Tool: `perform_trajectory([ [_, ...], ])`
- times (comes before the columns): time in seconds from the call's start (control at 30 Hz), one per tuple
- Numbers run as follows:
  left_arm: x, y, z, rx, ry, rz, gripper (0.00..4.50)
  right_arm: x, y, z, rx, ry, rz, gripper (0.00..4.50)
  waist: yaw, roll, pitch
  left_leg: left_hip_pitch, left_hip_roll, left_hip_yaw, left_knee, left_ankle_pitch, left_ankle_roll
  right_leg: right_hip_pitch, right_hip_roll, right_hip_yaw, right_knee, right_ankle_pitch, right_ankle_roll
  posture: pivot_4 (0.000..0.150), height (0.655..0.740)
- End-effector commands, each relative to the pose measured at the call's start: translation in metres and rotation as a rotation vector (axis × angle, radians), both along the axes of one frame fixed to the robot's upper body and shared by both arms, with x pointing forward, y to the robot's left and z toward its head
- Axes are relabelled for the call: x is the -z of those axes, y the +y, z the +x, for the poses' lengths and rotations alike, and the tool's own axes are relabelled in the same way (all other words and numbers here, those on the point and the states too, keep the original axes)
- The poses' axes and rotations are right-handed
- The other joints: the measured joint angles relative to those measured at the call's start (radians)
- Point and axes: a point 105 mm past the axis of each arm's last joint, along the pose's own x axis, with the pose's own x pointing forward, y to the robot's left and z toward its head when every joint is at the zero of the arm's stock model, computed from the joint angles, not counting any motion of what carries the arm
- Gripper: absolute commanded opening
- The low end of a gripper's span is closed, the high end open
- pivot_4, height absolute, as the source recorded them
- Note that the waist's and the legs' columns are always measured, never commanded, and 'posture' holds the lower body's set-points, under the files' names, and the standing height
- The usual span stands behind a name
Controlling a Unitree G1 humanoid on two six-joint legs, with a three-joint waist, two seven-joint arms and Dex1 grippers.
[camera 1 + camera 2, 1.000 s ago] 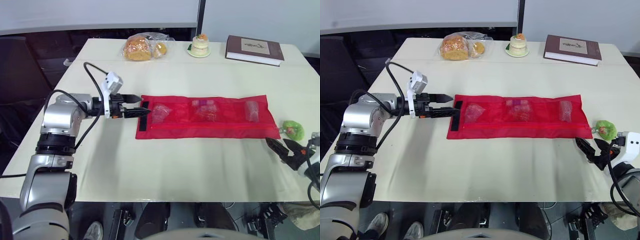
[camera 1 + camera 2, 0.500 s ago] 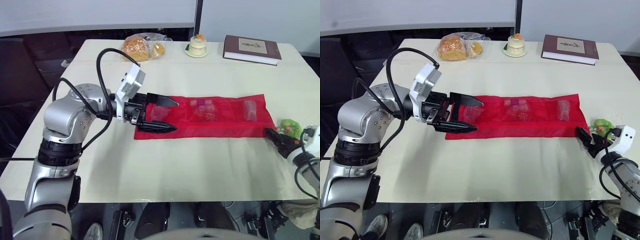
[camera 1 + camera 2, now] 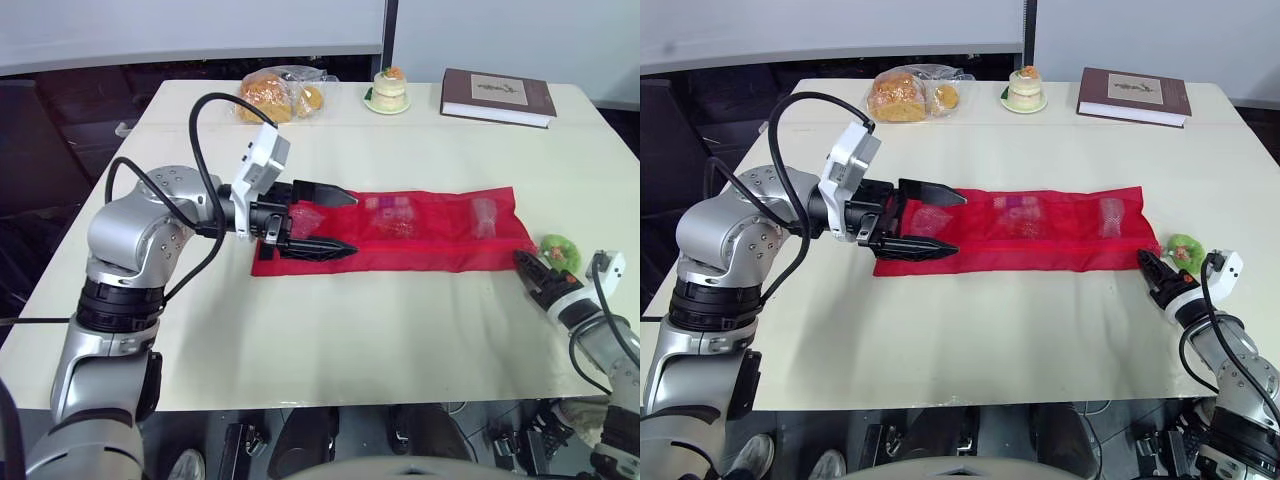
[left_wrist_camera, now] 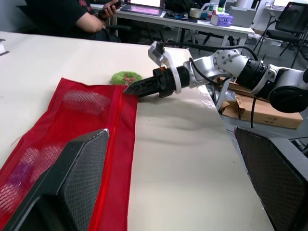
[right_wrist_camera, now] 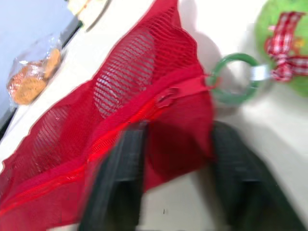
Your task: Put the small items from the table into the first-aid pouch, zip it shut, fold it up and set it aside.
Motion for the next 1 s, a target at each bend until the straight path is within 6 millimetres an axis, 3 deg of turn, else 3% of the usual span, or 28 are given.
perform_trajectory([
  [0.03,-0.009,0.000,-0.003,0.009,-0.057,-0.023,4.50,-0.007,-0.003,0.000,0.010,-0.030,-0.002,0.18,0.001,0.000,0.000,0.000,0.000,0.000,0.000,0.000,0.000,0.000,0.000,0.000,0.000,0.000,0.000,0.150,0.7289],
  [0.17,-0.009,-0.001,-0.002,0.006,-0.074,-0.026,4.50,-0.019,-0.019,-0.009,0.058,-0.069,-0.025,0.05,0.006,0.000,0.000,0.000,0.000,0.000,0.000,0.000,0.000,0.000,0.000,0.000,0.000,0.000,0.000,0.150,0.7289],
  [0.3,-0.013,0.000,-0.003,-0.001,-0.091,-0.031,4.50,-0.042,-0.041,-0.038,0.089,-0.105,-0.136,0.05,0.023,0.004,0.002,-0.001,-0.001,-0.001,0.000,0.000,0.000,0.000,-0.001,-0.001,-0.001,0.000,0.000,0.150,0.7289],
  [0.47,-0.015,0.000,-0.004,-0.004,-0.099,-0.038,4.50,-0.069,-0.044,-0.058,0.061,-0.146,-0.232,0.05,0.022,0.004,0.002,-0.001,-0.001,0.001,0.000,0.000,0.001,0.000,-0.001,0.000,-0.001,0.000,0.000,0.150,0.7289],
  [0.5,-0.016,-0.001,-0.004,-0.003,-0.100,-0.040,4.50,-0.080,-0.038,-0.062,0.023,-0.174,-0.269,0.05,0.021,0.004,0.002,0.000,-0.001,0.001,0.000,0.000,0.001,0.000,-0.001,0.000,0.000,0.000,0.000,0.150,0.7289],
  [0.57,-0.016,-0.001,-0.004,-0.003,-0.112,-0.044,4.50,-0.101,-0.005,-0.065,-0.144,-0.230,-0.404,0.05,0.020,0.006,0.003,0.000,0.000,0.001,0.000,0.000,0.001,0.000,0.000,0.000,0.000,0.000,0.000,0.150,0.7289],
  [0.63,-0.017,-0.003,-0.002,-0.004,-0.126,-0.051,4.50,-0.104,0.033,-0.062,-0.309,-0.236,-0.549,0.05,0.006,0.007,0.003,0.000,0.000,0.002,0.000,0.000,0.001,0.000,0.000,0.001,0.000,0.000,0.001,0.150,0.7289],
  [0.73,-0.019,-0.004,0.000,-0.006,-0.138,-0.060,4.50,-0.102,0.068,-0.054,-0.451,-0.252,-0.682,0.05,0.001,0.003,0.002,0.000,0.001,0.001,0.000,0.000,0.001,0.000,0.001,0.000,0.000,0.000,0.001,0.150,0.7289],
  [0.87,-0.021,-0.004,0.002,-0.010,-0.138,-0.068,4.50,-0.083,0.118,-0.046,-0.711,-0.245,-0.861,0.05,0.003,0.003,0.003,-0.001,0.001,0.001,0.000,0.000,0.000,0.000,0.001,0.000,-0.001,0.000,0.000,0.150,0.7289],
  [1.0,-0.021,-0.005,0.004,-0.012,-0.142,-0.073,4.50,-0.055,0.142,-0.031,-0.853,-0.227,-1.093,0.05,0.004,0.002,0.003,-0.002,0.000,0.000,0.001,0.000,0.000,-0.001,0.000,0.000,-0.002,0.000,0.000,0.150,0.7289],
])
